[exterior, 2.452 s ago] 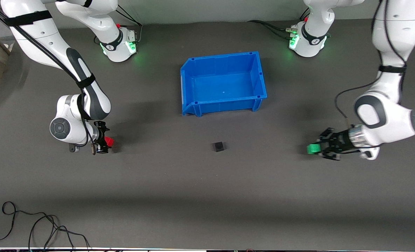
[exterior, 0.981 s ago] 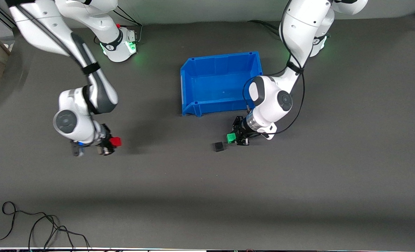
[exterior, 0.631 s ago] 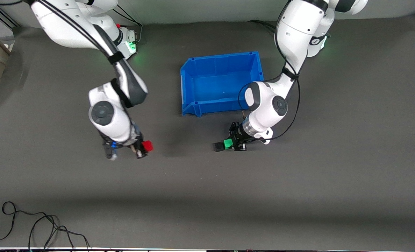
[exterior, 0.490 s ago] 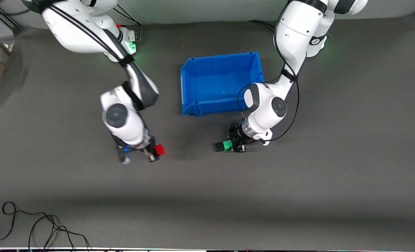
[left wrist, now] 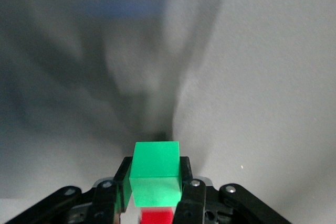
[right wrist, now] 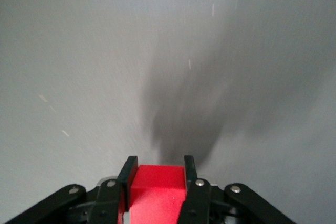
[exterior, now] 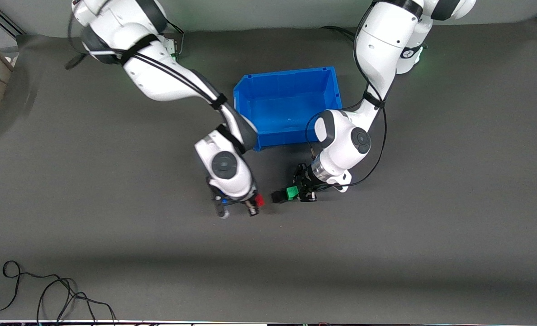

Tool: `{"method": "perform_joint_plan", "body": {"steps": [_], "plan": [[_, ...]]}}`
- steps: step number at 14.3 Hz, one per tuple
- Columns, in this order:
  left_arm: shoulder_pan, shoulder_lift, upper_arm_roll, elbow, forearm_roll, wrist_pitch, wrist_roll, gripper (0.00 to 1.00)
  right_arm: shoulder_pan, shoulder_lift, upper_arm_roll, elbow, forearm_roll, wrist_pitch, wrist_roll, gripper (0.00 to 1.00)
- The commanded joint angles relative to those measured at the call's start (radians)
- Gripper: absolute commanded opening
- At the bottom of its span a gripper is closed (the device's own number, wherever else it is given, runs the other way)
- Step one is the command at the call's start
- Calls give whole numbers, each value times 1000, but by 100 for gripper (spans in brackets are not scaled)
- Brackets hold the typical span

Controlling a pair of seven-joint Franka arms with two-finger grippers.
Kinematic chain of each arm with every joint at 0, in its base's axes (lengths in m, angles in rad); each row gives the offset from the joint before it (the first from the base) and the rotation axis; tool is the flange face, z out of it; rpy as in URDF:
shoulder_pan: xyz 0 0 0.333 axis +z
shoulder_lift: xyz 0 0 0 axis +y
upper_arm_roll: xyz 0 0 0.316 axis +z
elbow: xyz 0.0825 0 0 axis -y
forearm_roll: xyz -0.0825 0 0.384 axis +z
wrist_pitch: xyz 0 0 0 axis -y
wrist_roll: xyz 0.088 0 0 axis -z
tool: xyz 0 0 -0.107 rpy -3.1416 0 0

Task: Attach green and red cubes to black cube
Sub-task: 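Carry the red cube with the right gripper to the black cube's other side, then press the red and green cubes against the black cube with both grippers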

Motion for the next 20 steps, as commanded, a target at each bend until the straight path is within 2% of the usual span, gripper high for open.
{"method": "perform_joint_plan", "body": {"steps": [1, 12, 14, 17, 18, 19, 20], "plan": [[-18, 31, 13, 40, 16, 0, -15, 22, 33, 69, -15, 107, -30, -43, 62, 12], [-18, 39, 13, 30, 25, -5, -15, 24, 46, 112, -20, 148, -28, -37, 144, 12], [-21, 39, 13, 33, 31, -4, -15, 52, 41, 114, -21, 153, -23, -37, 157, 12], [-24, 39, 13, 35, 43, -4, -15, 64, 38, 114, -23, 159, -22, -36, 164, 12], [-24, 39, 13, 33, 43, -4, -15, 78, 38, 112, -24, 159, -20, -36, 164, 13], [-23, 39, 13, 33, 45, -5, -14, 100, 38, 112, -23, 157, -20, -37, 164, 24], [-21, 37, 13, 32, 45, -10, -12, 100, 38, 108, -24, 153, -20, -37, 164, 44]]}}
